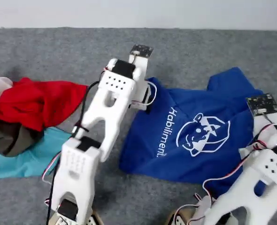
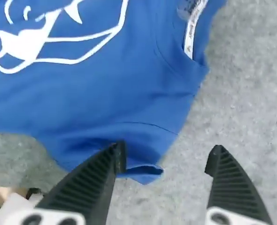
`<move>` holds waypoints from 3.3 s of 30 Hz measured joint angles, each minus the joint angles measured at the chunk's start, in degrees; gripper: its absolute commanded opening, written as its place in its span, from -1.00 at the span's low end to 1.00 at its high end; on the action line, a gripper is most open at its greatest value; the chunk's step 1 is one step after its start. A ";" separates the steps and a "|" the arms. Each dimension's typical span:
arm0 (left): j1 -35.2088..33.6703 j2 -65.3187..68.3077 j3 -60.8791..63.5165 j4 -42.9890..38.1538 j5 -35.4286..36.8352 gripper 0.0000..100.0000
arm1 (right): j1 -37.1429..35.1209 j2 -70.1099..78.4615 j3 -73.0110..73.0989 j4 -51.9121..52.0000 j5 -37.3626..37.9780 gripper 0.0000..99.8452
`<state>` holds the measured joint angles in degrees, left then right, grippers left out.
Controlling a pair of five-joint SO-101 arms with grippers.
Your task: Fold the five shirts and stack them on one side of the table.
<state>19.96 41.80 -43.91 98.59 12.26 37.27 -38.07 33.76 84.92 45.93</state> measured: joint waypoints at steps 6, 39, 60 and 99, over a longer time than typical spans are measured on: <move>0.09 11.25 -8.18 0.09 0.00 -0.63 | -0.62 0.00 4.40 -4.40 -0.53 -0.43; -12.75 12.75 9.49 0.18 -13.63 -0.98 | -0.62 0.00 12.40 -11.96 -0.53 -0.43; -7.65 6.59 -3.43 0.26 5.45 -0.35 | -2.99 0.00 12.40 -12.92 -2.46 -0.43; -11.34 13.10 -14.15 0.18 -5.10 -0.98 | -8.26 0.00 12.40 -11.25 -2.64 -0.43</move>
<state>8.62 54.90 -58.07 98.77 7.16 29.01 -38.07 46.15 73.67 43.30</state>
